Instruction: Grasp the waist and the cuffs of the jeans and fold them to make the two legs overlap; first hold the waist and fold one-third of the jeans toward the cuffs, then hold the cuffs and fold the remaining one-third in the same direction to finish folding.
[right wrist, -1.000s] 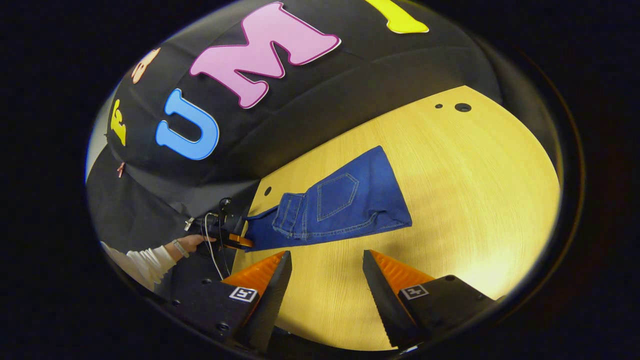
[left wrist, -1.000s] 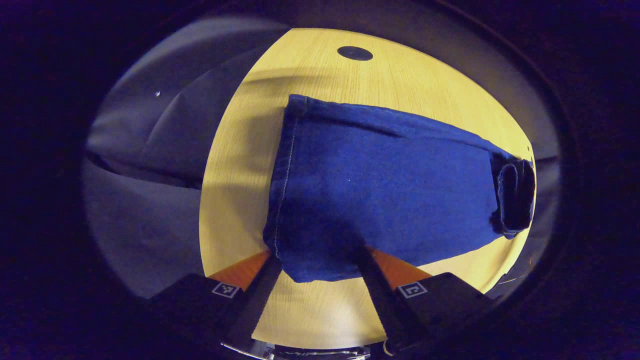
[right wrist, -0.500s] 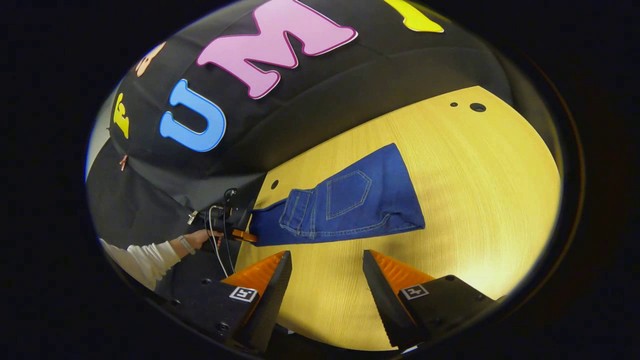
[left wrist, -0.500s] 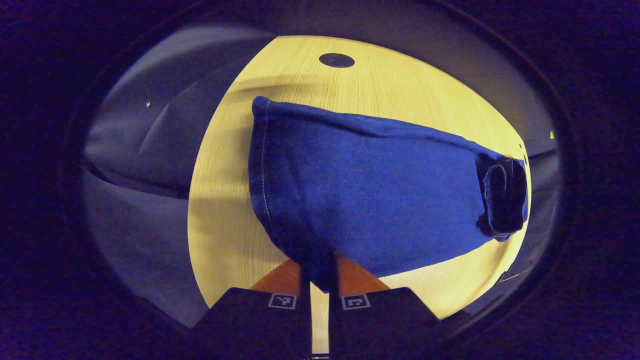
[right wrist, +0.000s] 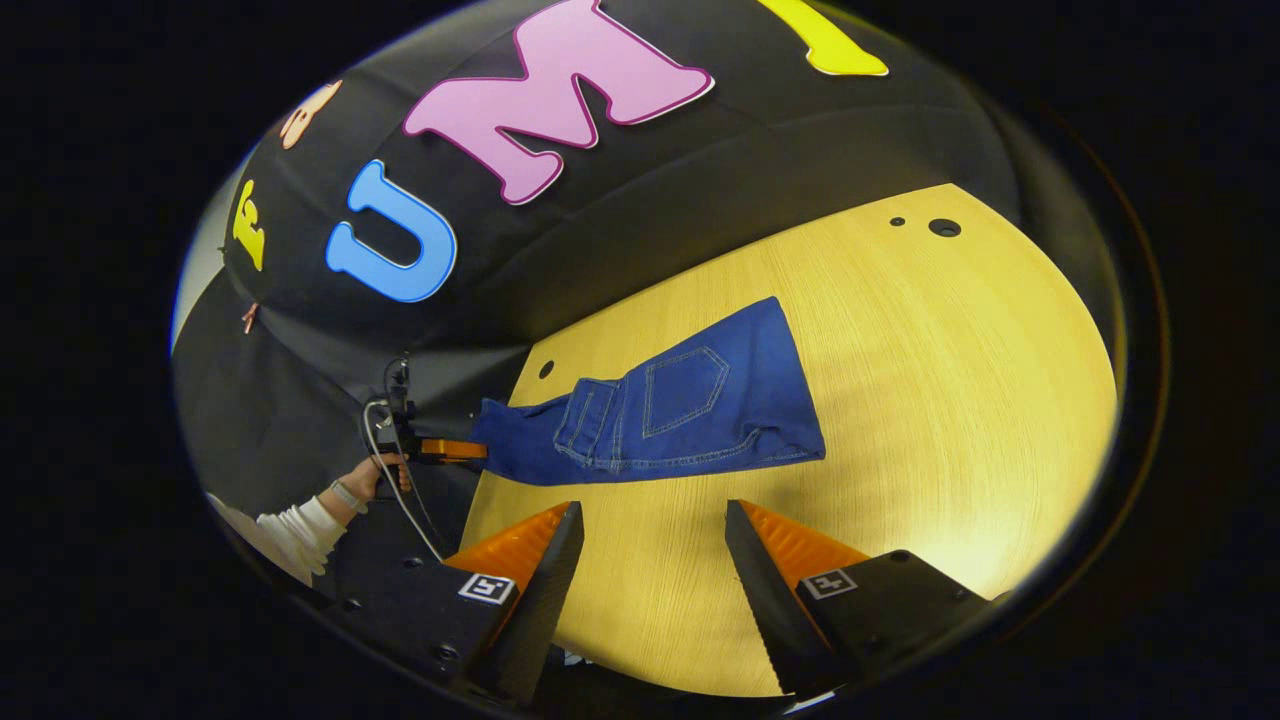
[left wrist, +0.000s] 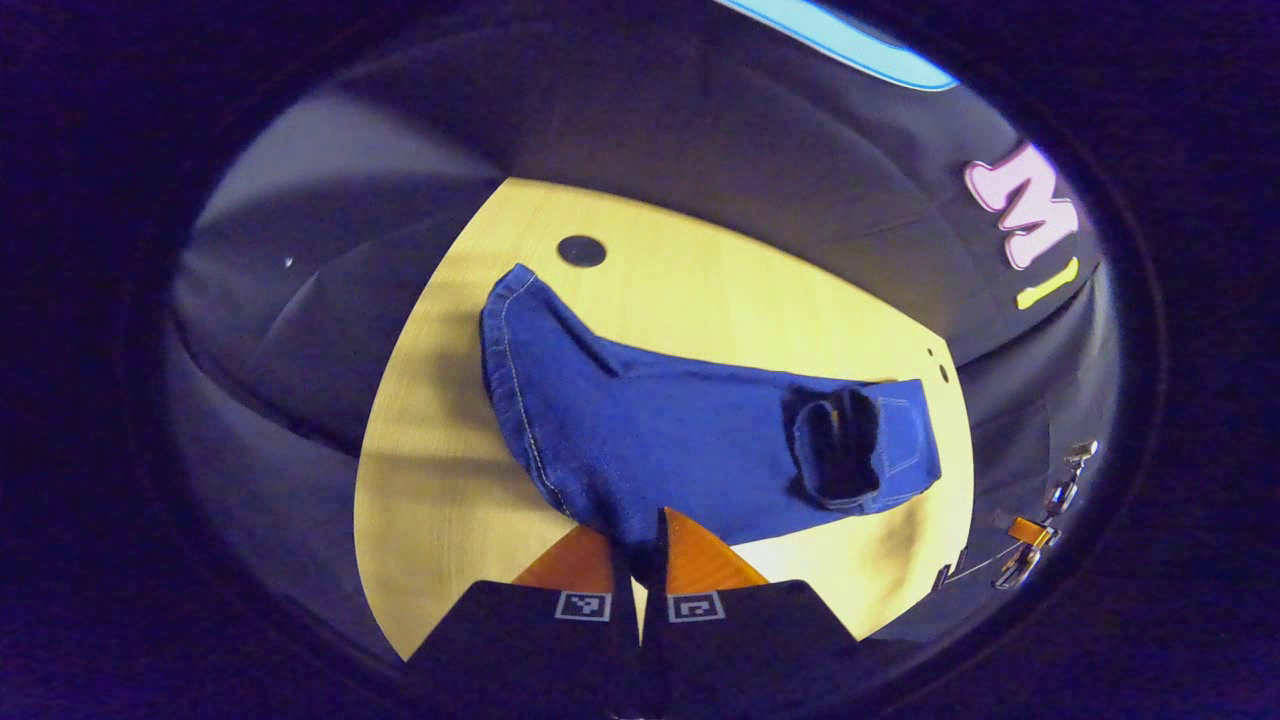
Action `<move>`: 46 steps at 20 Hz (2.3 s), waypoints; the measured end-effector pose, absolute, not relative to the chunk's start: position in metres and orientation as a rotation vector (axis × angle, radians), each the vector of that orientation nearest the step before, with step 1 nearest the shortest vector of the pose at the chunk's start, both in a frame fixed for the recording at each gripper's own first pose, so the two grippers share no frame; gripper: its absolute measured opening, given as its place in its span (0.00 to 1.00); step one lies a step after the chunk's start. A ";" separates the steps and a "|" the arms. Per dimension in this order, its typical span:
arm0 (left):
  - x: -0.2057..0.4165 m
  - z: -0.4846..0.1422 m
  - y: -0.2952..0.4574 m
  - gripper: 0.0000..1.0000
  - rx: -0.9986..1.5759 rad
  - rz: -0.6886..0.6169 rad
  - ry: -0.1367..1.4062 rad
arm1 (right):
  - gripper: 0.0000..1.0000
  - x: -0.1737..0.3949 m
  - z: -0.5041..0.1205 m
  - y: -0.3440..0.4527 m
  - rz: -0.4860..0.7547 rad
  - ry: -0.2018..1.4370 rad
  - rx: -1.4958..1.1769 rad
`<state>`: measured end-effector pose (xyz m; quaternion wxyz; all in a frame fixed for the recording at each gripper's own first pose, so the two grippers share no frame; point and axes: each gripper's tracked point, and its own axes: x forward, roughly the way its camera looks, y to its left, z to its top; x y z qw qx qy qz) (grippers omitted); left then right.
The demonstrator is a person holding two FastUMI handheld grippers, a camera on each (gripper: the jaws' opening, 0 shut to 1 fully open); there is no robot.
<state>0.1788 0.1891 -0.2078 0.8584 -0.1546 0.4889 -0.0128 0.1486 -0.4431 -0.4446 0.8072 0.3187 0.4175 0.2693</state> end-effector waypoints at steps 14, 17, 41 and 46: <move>0.255 -0.201 -0.138 0.06 -0.022 -0.485 1.037 | 0.88 0.148 -0.456 -0.494 0.607 0.884 0.634; 0.252 -0.256 -0.146 0.06 0.065 -0.432 1.127 | 0.88 0.146 -0.467 -0.514 0.609 0.881 0.607; 0.061 0.001 -0.177 0.97 0.080 -0.112 0.280 | 0.96 0.116 -0.311 -0.616 0.417 0.291 0.305; -0.036 0.052 -0.168 0.96 0.050 -0.006 0.116 | 0.97 0.056 -0.234 -0.650 0.268 0.098 0.238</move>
